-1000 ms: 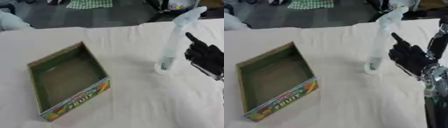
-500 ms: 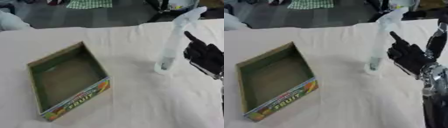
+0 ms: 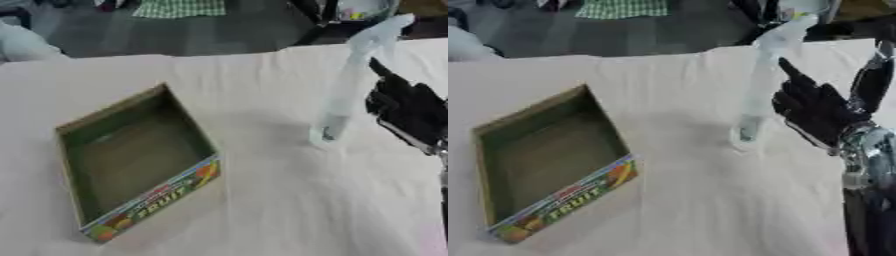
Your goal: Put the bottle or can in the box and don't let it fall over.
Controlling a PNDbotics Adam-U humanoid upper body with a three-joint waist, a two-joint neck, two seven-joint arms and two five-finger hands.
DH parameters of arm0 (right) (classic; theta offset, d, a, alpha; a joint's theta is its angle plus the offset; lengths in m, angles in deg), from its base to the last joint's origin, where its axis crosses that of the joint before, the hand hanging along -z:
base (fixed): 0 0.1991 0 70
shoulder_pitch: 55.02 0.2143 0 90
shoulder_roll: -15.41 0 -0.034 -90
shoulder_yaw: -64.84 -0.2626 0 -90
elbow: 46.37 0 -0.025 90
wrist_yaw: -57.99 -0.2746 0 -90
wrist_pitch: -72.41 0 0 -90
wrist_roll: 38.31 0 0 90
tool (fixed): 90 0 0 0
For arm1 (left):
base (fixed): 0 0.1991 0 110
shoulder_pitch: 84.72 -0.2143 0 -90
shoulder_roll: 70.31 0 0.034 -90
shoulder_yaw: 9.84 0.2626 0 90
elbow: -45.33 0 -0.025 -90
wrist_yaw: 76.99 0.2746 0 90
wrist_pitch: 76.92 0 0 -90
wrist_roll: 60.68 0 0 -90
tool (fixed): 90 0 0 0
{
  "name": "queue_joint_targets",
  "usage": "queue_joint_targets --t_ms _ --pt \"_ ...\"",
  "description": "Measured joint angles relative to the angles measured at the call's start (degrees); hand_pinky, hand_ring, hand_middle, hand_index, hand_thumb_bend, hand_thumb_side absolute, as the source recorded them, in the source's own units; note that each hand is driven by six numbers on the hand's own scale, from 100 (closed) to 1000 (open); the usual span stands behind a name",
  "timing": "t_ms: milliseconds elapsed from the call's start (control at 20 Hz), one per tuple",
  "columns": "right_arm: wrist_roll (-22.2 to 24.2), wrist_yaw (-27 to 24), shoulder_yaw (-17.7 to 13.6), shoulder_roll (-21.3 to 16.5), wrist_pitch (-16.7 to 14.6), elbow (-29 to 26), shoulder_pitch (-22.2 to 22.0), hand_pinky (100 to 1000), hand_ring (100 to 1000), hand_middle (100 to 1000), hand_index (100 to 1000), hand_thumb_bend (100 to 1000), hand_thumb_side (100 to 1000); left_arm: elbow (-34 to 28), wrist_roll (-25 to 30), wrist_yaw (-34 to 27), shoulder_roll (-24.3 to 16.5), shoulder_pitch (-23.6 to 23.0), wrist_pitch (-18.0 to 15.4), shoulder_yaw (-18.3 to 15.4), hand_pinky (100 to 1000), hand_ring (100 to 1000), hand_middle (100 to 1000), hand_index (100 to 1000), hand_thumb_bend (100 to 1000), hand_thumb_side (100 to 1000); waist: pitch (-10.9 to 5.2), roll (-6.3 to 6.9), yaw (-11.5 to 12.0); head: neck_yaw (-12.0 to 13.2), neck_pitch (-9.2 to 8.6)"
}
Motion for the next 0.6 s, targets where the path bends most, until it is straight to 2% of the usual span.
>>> queue_joint_targets --t_ms 600 --pt "0.99 -1.51 0.36 -0.7 -2.52 -1.29 1.91 100 100 141 1000 849 1000 0.0 0.01 -0.01 0.0 0.0 -0.01 0.02 1000 1000 1000 781 804 650 0.0 -0.05 0.02 -0.03 -0.02"
